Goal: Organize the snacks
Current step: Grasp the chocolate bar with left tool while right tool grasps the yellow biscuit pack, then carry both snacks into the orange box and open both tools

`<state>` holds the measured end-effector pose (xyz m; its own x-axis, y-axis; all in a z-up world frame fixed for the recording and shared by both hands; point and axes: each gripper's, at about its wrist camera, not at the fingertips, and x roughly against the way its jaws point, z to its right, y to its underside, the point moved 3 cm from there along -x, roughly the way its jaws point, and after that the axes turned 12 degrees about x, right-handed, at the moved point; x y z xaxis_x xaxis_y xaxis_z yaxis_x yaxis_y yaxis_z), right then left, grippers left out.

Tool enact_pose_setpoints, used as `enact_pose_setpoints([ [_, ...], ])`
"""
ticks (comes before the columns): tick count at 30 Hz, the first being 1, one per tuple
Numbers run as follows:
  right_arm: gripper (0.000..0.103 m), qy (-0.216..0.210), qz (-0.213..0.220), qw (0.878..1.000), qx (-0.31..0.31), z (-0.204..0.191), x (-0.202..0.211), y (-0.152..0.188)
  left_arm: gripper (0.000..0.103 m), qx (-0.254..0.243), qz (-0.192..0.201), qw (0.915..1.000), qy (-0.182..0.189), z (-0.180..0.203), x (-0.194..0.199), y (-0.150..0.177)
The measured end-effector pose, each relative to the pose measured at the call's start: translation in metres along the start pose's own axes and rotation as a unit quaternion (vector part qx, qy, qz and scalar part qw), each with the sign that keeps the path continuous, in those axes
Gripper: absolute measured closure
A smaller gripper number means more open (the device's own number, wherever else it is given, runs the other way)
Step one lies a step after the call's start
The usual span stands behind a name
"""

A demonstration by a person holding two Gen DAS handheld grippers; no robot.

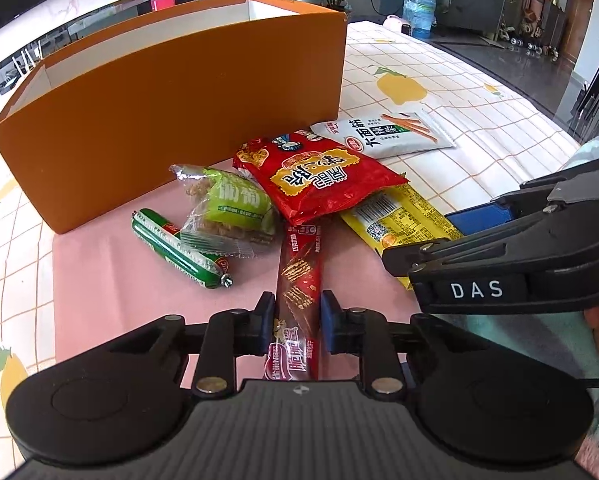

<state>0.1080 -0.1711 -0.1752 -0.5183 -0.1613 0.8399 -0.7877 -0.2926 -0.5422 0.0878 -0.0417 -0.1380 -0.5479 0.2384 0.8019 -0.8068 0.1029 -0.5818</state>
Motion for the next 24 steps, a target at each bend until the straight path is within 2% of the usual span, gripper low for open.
enact_pose_setpoints([
  [10, 0.051, -0.051, 0.018, 0.998, -0.02, -0.002, 0.023, 0.0, 0.077, 0.028, 0.02, 0.9993, 0.015, -0.001, 0.032, -0.005],
  [19, 0.051, -0.062, 0.052, 0.996, -0.023, -0.006, 0.059, 0.0, 0.078, 0.032, 0.058, 0.9977, 0.016, 0.005, 0.068, -0.012],
  [24, 0.051, -0.056, 0.074, 0.996, -0.018, -0.009, 0.078, -0.003, 0.078, 0.025, 0.096, 0.995, 0.013, 0.008, 0.092, -0.018],
])
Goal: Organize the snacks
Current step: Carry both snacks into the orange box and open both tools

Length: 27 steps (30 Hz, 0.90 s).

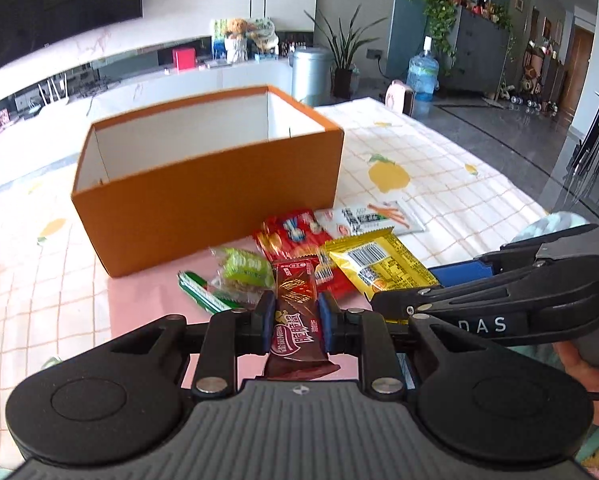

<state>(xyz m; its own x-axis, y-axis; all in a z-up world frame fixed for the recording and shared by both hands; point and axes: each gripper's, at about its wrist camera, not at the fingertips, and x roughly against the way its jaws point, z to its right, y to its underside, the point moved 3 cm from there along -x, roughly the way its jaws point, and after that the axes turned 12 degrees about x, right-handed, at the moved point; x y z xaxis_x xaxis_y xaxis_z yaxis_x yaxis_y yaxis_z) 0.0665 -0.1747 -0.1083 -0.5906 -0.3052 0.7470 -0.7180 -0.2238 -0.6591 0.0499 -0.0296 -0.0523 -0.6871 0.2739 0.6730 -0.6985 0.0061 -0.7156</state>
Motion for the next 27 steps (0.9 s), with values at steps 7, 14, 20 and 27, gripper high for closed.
enact_pose_setpoints([
  [7, 0.051, 0.01, 0.032, 0.999, 0.012, 0.0, 0.023, -0.014, 0.078, -0.018, 0.054, 0.9983, -0.01, 0.003, 0.024, -0.023],
  [14, 0.051, 0.017, 0.068, 0.996, 0.049, -0.003, 0.039, -0.049, 0.078, -0.046, 0.09, 0.9945, -0.029, 0.007, 0.03, -0.057],
  [20, 0.051, 0.024, 0.085, 0.992, 0.089, -0.006, 0.041, -0.087, 0.078, -0.048, 0.116, 0.9913, -0.04, 0.008, 0.028, -0.088],
  [27, 0.051, 0.037, 0.081, 0.988, 0.124, -0.005, 0.024, -0.127, 0.078, -0.048, 0.124, 0.9901, -0.047, -0.001, 0.011, -0.12],
])
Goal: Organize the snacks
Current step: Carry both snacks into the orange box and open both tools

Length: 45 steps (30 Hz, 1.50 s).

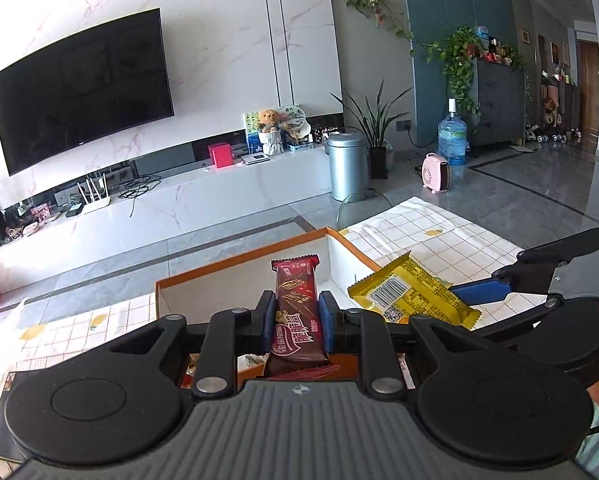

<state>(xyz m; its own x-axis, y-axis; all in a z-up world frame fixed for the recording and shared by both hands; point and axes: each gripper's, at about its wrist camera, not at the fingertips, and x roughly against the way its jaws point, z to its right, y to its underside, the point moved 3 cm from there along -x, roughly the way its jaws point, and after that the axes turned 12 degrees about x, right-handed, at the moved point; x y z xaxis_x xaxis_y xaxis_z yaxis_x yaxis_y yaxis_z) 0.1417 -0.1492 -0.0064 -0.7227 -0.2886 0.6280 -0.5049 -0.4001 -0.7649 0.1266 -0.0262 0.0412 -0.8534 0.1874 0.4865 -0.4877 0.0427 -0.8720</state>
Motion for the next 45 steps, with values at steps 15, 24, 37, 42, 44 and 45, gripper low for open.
enact_pose_setpoints([
  [15, 0.051, 0.016, -0.052, 0.997, 0.053, 0.018, -0.092, -0.056, 0.078, -0.001, -0.032, 0.9993, -0.018, -0.033, -0.069, -0.015],
  [24, 0.051, 0.013, -0.122, 0.988, 0.092, 0.021, -0.158, -0.061, 0.078, 0.01, -0.078, 0.9965, -0.028, -0.051, -0.12, -0.006],
  [37, 0.051, -0.046, -0.222, 0.972, 0.055, 0.037, -0.228, -0.05, 0.078, 0.041, -0.158, 0.9861, -0.032, -0.069, -0.164, 0.01],
  [42, 0.051, -0.041, -0.241, 0.967, 0.071, 0.034, -0.24, -0.049, 0.078, 0.05, -0.178, 0.9823, -0.029, -0.07, -0.17, 0.014],
  [44, 0.051, -0.042, -0.246, 0.965, 0.077, 0.031, -0.243, -0.049, 0.078, 0.061, -0.191, 0.9792, -0.03, -0.074, -0.174, 0.017],
  [45, 0.051, -0.042, -0.251, 0.964, 0.082, 0.03, -0.245, -0.049, 0.078, 0.064, -0.198, 0.9777, -0.03, -0.075, -0.175, 0.018],
])
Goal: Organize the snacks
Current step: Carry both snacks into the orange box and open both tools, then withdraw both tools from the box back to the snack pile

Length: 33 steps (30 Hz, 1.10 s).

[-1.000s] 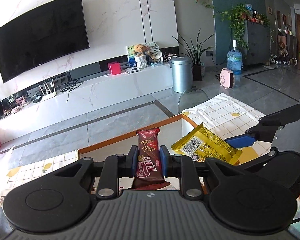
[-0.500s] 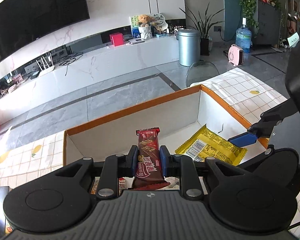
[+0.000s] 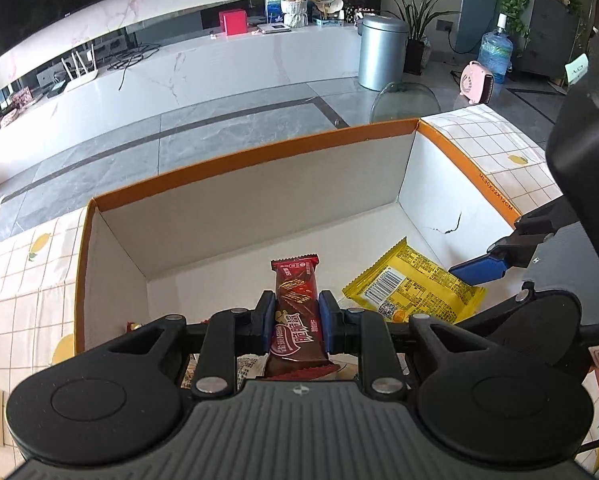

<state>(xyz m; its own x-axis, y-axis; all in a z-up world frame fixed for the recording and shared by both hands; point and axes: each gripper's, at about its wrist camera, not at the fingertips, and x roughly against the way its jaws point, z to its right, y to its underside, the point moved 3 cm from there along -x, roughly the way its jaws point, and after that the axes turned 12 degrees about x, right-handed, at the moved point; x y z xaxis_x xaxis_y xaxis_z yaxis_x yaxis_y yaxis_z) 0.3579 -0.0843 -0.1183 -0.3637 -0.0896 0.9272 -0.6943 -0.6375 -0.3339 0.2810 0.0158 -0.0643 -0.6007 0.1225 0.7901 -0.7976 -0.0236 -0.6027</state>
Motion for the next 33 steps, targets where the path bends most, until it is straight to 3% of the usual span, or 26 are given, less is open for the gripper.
enact_pose_setpoints([
  [10, 0.051, 0.01, -0.037, 0.999, 0.029, -0.008, -0.013, -0.005, 0.077, 0.006, -0.042, 0.9991, -0.006, -0.007, -0.009, 0.001],
  [16, 0.05, 0.016, -0.043, 0.998, 0.036, -0.008, -0.011, -0.008, 0.064, 0.013, -0.046, 0.9988, -0.011, -0.009, -0.008, -0.003],
  [22, 0.041, 0.033, -0.04, 0.998, 0.044, -0.005, -0.002, -0.005, 0.039, 0.022, -0.032, 0.9991, -0.015, -0.012, 0.001, -0.006],
  [33, 0.035, 0.052, 0.001, 0.998, 0.035, -0.006, 0.033, -0.003, 0.03, 0.024, 0.019, 0.9994, -0.018, -0.008, 0.032, -0.01],
])
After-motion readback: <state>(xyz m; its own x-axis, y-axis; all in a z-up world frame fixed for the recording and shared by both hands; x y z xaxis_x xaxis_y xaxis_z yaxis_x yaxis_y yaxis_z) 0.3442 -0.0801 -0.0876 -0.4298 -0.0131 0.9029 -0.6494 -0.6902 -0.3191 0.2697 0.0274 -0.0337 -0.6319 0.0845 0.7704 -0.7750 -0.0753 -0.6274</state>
